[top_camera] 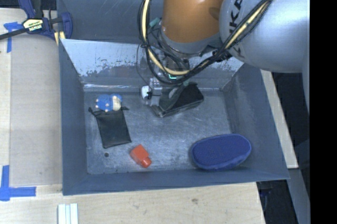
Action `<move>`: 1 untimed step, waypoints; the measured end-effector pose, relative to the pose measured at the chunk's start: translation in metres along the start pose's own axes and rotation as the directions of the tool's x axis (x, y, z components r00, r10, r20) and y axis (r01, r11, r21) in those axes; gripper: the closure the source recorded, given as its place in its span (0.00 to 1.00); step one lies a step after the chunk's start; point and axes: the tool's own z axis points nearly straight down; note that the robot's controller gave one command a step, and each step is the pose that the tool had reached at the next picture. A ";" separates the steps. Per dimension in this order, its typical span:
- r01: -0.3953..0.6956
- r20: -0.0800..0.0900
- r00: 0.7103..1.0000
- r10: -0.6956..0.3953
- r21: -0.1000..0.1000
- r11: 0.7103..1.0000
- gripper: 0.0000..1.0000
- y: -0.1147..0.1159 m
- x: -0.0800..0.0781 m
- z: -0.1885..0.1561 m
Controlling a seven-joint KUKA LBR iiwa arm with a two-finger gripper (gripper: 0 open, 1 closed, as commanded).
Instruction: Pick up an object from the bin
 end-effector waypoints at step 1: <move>-0.203 0.001 0.979 0.203 -0.001 0.979 0.00 0.063 -0.009 0.079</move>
Offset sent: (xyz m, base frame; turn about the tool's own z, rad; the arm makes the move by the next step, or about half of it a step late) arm 0.0098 0.0613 -0.0767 0.2085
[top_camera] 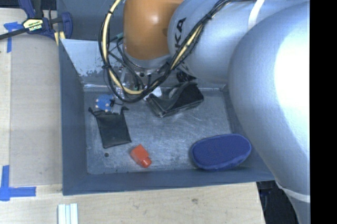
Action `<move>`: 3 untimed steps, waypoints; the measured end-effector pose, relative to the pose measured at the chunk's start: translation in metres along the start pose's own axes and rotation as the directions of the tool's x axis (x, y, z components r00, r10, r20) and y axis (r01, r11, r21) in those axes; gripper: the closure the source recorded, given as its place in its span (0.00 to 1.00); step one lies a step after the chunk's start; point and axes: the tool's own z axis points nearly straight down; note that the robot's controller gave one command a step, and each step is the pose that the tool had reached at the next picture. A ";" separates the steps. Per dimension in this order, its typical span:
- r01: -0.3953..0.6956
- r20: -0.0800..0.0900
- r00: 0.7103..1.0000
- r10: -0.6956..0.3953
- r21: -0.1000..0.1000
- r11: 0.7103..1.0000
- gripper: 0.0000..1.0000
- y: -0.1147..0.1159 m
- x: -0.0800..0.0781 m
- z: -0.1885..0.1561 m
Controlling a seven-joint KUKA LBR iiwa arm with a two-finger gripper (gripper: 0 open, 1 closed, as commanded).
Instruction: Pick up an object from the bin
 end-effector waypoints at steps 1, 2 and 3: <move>0.242 0.013 0.970 -0.242 -0.001 0.970 0.00 -0.012 0.022 0.090; 0.241 0.016 0.970 -0.241 -0.003 0.971 1.00 -0.011 0.021 0.086; 0.253 0.012 0.968 -0.253 -0.002 0.968 1.00 -0.002 0.090 -0.013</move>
Offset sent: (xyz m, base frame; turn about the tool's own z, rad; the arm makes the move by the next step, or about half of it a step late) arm -0.0269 -0.0070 -0.0906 -0.2443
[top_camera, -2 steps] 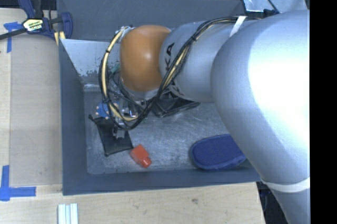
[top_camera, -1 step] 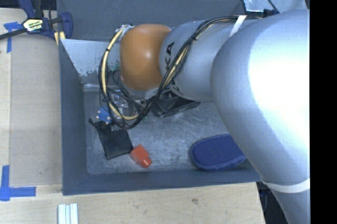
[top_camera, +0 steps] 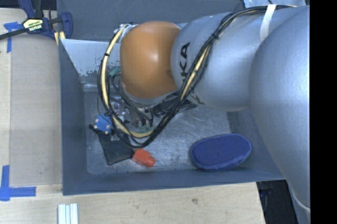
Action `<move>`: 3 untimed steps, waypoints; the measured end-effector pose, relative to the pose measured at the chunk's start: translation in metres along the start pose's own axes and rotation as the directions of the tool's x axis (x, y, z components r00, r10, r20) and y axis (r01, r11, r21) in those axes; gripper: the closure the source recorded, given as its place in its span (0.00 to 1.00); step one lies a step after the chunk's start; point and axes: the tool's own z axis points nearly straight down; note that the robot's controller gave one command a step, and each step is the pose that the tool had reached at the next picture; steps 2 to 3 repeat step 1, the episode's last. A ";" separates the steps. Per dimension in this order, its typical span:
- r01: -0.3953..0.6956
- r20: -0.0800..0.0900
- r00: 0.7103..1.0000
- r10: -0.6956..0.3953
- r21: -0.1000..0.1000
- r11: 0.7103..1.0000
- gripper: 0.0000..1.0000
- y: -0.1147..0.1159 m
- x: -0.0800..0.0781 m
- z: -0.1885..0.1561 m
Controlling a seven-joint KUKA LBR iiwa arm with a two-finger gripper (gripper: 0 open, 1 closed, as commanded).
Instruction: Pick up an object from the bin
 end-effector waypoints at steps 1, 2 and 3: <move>0.014 0.001 1.000 -0.014 0.001 1.000 1.00 -0.006 0.012 -0.057; 0.014 0.001 1.000 -0.014 0.001 1.000 1.00 -0.006 0.012 -0.057; 0.014 0.001 1.000 -0.014 0.001 1.000 1.00 -0.006 0.012 -0.057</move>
Offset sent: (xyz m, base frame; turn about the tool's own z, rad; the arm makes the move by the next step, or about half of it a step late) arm -0.0141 -0.0072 0.0530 -0.0139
